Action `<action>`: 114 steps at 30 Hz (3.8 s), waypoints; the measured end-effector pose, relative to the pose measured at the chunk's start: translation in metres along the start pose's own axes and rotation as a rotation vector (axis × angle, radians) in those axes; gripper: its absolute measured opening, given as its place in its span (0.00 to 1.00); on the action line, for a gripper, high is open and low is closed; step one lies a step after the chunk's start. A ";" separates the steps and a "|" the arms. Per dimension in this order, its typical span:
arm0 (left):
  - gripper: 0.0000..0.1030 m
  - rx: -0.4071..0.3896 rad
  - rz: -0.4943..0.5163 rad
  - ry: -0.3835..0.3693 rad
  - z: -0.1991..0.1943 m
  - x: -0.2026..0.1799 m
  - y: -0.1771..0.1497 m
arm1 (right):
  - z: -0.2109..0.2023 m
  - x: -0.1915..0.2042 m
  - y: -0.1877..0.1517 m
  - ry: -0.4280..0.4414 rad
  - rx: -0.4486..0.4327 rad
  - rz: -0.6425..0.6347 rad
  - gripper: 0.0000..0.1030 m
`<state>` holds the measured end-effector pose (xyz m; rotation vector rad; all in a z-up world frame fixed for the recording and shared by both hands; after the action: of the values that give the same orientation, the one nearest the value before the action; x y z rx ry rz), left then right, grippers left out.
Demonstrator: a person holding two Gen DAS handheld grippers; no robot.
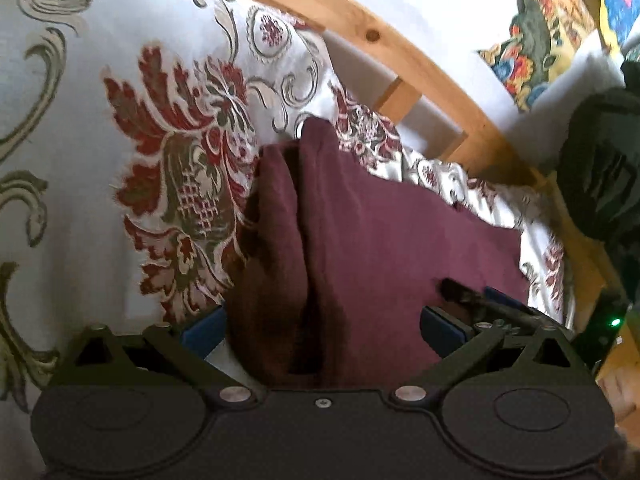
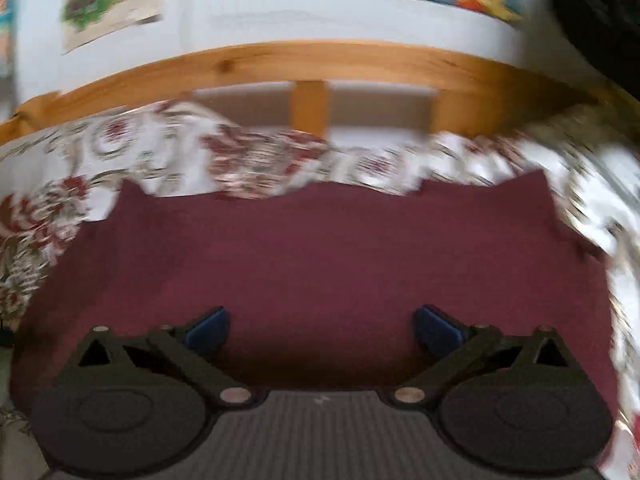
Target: Fold small clothes
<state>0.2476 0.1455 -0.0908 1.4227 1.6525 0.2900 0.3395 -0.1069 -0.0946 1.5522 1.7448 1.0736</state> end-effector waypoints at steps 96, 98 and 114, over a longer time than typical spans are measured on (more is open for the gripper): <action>0.99 -0.030 0.155 -0.025 0.031 -0.018 -0.007 | -0.069 -0.134 -0.083 -0.119 -0.090 0.235 0.99; 0.99 0.001 0.145 0.000 0.029 -0.015 -0.011 | -0.069 -0.134 -0.083 -0.119 -0.090 0.235 0.99; 0.99 0.034 -0.377 -0.183 0.033 -0.022 -0.056 | -0.069 -0.134 -0.083 -0.123 -0.091 0.233 0.99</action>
<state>0.2333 0.0968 -0.1378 1.0965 1.7363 -0.0809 0.2615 -0.2523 -0.1421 1.7559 1.4404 1.1255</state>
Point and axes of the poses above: each gripper's, at about its wrist camera, not at the fingertips, and z roughly the way its jaws point, x to its left, y to its top, the point moved 7 cm from there along z, roughly the way its jaws point, and after that the axes turned 6 degrees about z, right-handed, at the moved point
